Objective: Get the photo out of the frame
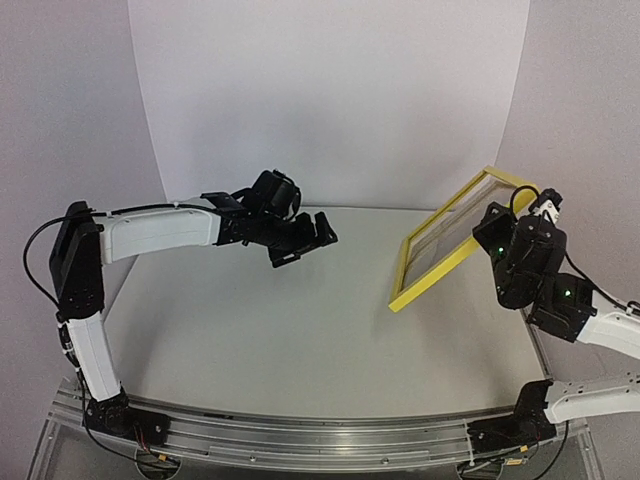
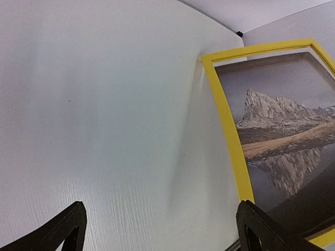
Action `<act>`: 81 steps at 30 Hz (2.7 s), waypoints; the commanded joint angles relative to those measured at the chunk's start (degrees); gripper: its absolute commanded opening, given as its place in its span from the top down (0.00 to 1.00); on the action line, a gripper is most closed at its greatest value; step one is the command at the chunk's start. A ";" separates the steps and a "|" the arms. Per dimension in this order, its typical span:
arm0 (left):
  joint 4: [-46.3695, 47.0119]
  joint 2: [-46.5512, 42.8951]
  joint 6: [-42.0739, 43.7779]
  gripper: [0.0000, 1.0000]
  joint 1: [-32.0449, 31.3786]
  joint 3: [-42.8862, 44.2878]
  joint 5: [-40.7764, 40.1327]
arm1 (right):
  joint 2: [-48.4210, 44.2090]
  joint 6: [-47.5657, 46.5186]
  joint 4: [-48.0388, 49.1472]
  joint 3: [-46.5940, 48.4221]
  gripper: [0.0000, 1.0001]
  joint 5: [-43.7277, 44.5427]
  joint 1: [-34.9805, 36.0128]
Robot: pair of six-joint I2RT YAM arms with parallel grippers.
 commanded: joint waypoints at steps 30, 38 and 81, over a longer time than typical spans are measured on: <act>-0.09 15.70 -0.35 0.00 6.20 5.77 9.07 | 12.12 83.59 -21.67 -31.49 0.90 -39.67 -9.62; -2.31 19.61 1.05 0.00 6.24 9.89 7.75 | 7.79 77.15 -33.33 -28.39 0.41 -41.79 -9.68; -18.26 48.17 8.84 0.44 -0.13 42.83 -4.43 | 58.82 -18.47 -43.48 26.63 0.53 -78.30 -50.27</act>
